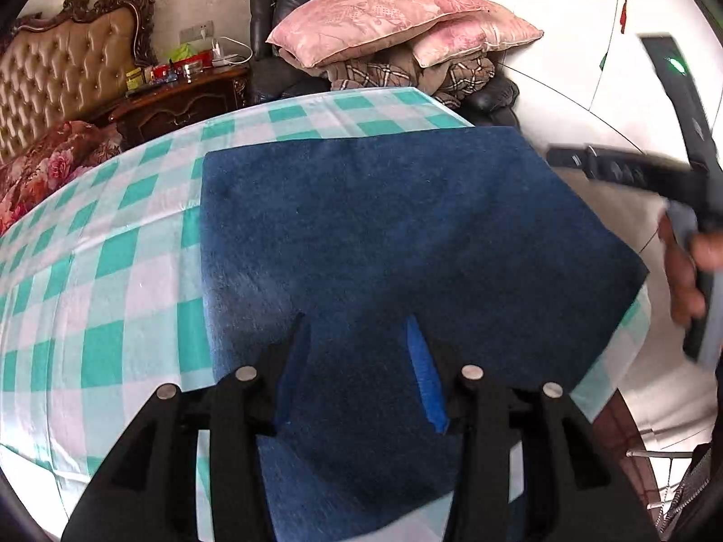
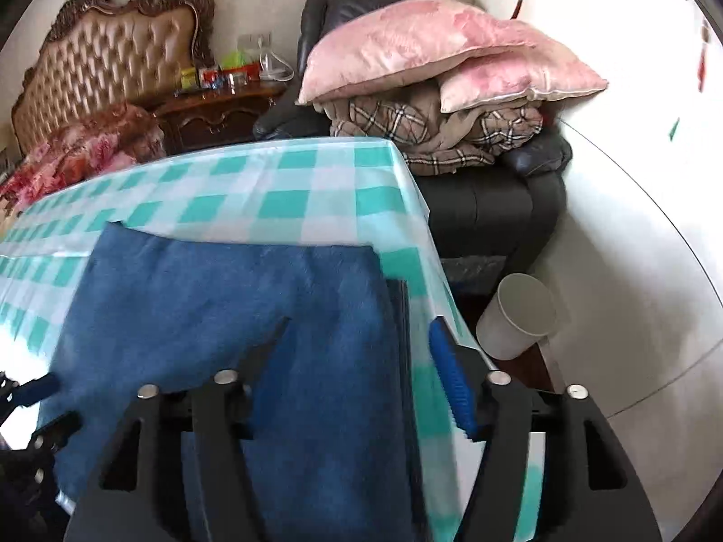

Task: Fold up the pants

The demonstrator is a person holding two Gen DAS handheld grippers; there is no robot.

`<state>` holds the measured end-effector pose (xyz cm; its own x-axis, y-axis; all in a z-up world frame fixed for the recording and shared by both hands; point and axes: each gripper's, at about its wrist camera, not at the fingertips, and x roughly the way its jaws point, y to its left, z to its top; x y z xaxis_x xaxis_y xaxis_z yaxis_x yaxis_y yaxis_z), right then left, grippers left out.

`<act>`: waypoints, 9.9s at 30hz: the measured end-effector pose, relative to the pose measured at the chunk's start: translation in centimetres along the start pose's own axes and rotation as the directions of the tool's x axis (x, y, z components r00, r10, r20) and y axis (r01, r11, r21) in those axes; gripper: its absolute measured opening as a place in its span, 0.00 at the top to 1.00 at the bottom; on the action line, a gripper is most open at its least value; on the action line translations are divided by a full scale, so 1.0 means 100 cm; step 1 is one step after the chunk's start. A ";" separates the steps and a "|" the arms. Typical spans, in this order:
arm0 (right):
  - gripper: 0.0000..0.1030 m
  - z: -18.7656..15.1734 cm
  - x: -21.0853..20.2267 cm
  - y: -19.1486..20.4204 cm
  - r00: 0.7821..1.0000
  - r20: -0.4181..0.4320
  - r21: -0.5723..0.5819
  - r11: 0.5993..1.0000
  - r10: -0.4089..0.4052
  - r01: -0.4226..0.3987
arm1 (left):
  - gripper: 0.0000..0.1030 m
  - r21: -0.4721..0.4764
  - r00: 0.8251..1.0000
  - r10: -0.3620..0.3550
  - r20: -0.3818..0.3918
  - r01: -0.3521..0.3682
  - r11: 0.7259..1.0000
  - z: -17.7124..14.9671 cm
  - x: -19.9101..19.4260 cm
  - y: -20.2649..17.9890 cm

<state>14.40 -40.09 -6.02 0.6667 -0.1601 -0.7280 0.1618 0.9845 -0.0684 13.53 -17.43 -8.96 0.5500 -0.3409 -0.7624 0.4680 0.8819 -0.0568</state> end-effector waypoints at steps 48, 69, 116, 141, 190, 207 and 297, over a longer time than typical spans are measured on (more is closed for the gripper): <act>0.21 -0.081 -0.165 0.066 0.985 0.045 0.115 0.980 -0.166 0.160 | 0.02 -0.093 0.988 0.113 0.108 -0.103 0.990 -0.022 -0.160 -0.026; 0.39 -0.063 -0.016 0.018 0.974 -0.156 0.142 0.972 -0.165 0.188 | 0.02 0.052 0.996 -0.089 0.019 0.088 0.995 0.020 -0.045 -0.021; 0.85 -0.084 -0.041 -0.028 0.997 -0.020 0.355 0.933 0.070 -0.058 | 0.97 0.080 0.931 -0.224 -0.287 0.256 0.963 0.207 0.143 -0.165; 0.74 -0.053 -0.012 -0.002 0.994 -0.107 0.190 0.981 -0.010 0.031 | 0.99 0.153 0.932 -0.324 -0.162 0.348 0.925 0.173 0.138 -0.126; 0.58 -0.003 0.028 0.052 0.989 -0.136 -0.055 0.997 -0.067 0.060 | 0.85 -0.072 0.982 -0.155 -0.105 0.148 0.986 0.068 0.058 0.032; 0.47 -0.059 -0.014 0.034 0.986 -0.133 0.012 0.995 -0.098 0.100 | 0.44 -0.015 0.990 -0.125 -0.065 0.125 0.992 0.042 0.000 -0.016; 0.35 -0.080 -0.099 0.010 0.980 -0.125 0.194 0.965 -0.155 0.177 | 0.02 0.064 0.997 0.025 -0.079 -0.020 0.998 -0.001 -0.082 -0.033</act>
<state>2.13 -37.00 -4.40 0.5372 -0.3003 -0.7882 0.4151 0.9076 -0.0629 7.35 -17.51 -2.59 0.5051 -0.2916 -0.8123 0.5001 0.8660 0.0000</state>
